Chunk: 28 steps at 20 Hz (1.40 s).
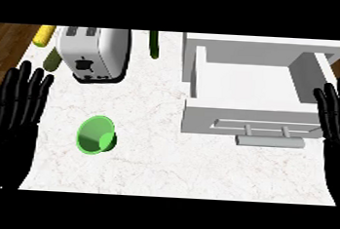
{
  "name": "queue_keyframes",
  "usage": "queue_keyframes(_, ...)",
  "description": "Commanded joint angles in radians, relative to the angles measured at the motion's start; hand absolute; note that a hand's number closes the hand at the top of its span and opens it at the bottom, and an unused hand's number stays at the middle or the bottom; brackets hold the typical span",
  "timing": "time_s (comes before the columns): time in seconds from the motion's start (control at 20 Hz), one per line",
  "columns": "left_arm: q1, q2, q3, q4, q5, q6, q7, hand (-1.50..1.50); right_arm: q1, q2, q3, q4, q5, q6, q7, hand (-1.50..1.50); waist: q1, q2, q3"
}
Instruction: Pick up the cup, place it into the drawer and close the drawer
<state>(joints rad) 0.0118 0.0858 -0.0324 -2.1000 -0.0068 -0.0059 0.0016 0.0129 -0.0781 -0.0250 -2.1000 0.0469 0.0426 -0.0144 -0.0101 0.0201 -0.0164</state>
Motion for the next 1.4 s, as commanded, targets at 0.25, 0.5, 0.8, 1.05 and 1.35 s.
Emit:
queue_keyframes(0.25, -0.019, -0.084, -0.091, 0.044, -0.185, 0.14, -0.039, -1.5, -0.031, 0.029, 0.051, 0.029, -0.015, 0.016, 0.036, -1.5, 0.01, -0.02, 0.017)
queue_keyframes(0.5, -0.035, -0.085, -0.151, 0.119, 0.031, 0.259, -0.001, -1.5, -0.127, 0.057, 0.076, 0.049, -0.083, 0.005, 0.17, -1.5, 0.011, -0.019, 0.016)
queue_keyframes(0.8, -0.089, -0.086, -0.181, 0.215, 0.03, 0.312, -0.074, -1.5, -0.063, 0.028, 0.039, 0.09, -0.115, 0.068, 0.082, -1.5, 0.008, -0.02, 0.016)
queue_keyframes(1.05, -0.084, -0.086, -0.178, 0.136, 0.016, 0.308, 0.026, -1.5, -0.051, 0.043, 0.042, 0.09, -0.098, 0.059, 0.051, -1.5, 0.009, -0.02, 0.016)
queue_keyframes(1.35, -0.07, -0.086, -0.176, 0.168, 0.006, 0.315, -0.01, -1.5, -0.131, 0.046, 0.041, 0.082, -0.11, 0.026, 0.124, -1.5, 0.01, -0.02, 0.016)
